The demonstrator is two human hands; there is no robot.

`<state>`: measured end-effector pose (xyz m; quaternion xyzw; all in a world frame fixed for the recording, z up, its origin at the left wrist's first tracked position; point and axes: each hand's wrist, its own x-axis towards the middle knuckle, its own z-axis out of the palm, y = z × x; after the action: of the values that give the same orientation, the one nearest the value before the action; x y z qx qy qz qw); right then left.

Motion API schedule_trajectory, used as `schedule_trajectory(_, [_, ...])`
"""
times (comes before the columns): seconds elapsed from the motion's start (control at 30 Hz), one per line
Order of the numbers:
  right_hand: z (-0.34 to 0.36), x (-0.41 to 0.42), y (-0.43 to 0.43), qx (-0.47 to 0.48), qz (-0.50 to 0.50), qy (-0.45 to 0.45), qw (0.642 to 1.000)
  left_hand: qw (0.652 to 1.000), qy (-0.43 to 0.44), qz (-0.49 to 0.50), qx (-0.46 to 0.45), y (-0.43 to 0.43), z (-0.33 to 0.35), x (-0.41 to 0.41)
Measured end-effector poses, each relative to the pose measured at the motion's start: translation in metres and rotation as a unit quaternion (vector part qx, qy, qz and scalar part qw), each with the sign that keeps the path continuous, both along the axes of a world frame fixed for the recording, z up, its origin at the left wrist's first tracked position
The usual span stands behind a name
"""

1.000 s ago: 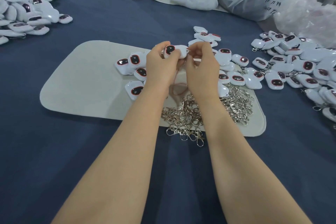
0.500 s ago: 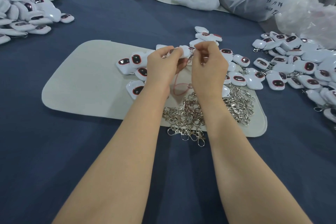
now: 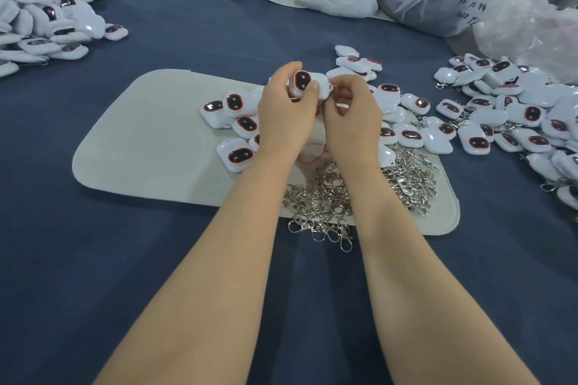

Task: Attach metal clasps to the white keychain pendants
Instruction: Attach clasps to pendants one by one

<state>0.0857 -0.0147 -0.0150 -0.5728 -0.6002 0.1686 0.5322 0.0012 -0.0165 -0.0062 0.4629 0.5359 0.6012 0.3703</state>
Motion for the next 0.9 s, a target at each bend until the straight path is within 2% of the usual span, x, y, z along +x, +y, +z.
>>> schedule_trajectory(0.13, [0.0014, -0.0007, 0.0008, 0.009, 0.001, 0.052, 0.999, 0.977, -0.204, -0.021, -0.064, -0.0020, 0.0051, 0.0005])
schedule_trajectory(0.27, [0.0013, -0.0015, -0.0008, 0.025, 0.002, 0.070, 0.997, 0.952, -0.292, -0.045, -0.087, -0.0023, 0.0066, -0.0005])
schedule_trajectory(0.47, [0.0003, -0.0007, 0.0001, -0.014, 0.022, 0.059, 0.998, 0.933, -0.339, -0.056, -0.104, -0.0016, 0.0057, -0.0038])
schedule_trajectory(0.63, [0.0014, -0.0010, 0.0007, 0.021, -0.003, 0.068, 0.997, 0.929, -0.347, -0.062, -0.108, -0.0030, 0.0074, -0.0027])
schedule_trajectory(0.9, [-0.0001, -0.0003, 0.0008, 0.076, -0.037, 0.045, 0.995, 0.958, -0.269, -0.039, -0.087, -0.0070, 0.0105, 0.0029])
